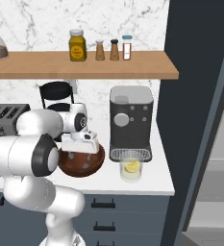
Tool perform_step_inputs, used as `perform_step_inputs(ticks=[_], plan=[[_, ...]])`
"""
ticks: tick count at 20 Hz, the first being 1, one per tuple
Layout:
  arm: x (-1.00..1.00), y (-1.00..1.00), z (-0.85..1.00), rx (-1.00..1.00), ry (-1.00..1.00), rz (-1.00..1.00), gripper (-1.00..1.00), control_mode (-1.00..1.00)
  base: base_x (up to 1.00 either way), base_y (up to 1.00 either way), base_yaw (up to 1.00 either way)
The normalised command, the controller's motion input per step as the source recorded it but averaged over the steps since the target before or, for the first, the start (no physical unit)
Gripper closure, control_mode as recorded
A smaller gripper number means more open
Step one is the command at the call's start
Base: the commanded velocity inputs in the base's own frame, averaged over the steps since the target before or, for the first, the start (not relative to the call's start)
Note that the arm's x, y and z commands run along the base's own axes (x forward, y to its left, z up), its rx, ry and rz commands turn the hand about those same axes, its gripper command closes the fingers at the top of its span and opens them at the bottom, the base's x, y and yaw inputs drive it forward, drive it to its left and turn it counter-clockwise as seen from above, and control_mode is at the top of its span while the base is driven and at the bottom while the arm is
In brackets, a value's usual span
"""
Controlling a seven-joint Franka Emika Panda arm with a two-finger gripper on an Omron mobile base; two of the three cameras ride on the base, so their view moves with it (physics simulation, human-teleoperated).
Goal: Grab a lemon wedge from the fridge and one ice cube from the ice bowl, and put them in the glass of lemonade.
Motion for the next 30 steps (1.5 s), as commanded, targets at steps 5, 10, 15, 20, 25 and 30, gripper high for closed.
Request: perform_step_inputs(ticks=[5, 10, 15, 20, 25, 30], plan=[[0.00, -0.02, 0.00, 0.00, 0.34, 0.00, -1.00, -1.00, 0.00, 0.00, 0.00], [0.00, 0.00, -0.15, 0.00, 0.29, 0.00, -1.00, -1.00, 0.00, 0.00, 0.00], [-0.11, 0.00, -0.36, 0.00, 0.09, 0.00, -1.00, -1.00, 0.00, 0.00, 0.00], [-0.38, 0.00, -0.42, 0.00, -0.10, 0.00, -1.00, -1.00, 0.00, 0.00, 0.00], [-0.05, 0.00, -0.18, 0.00, -0.02, 0.00, -1.00, -1.00, 0.00, 0.00, 0.00], [-0.01, 0.00, -0.04, 0.00, 0.00, 0.00, -1.00, -1.00, 0.00, 0.00, 0.00]])
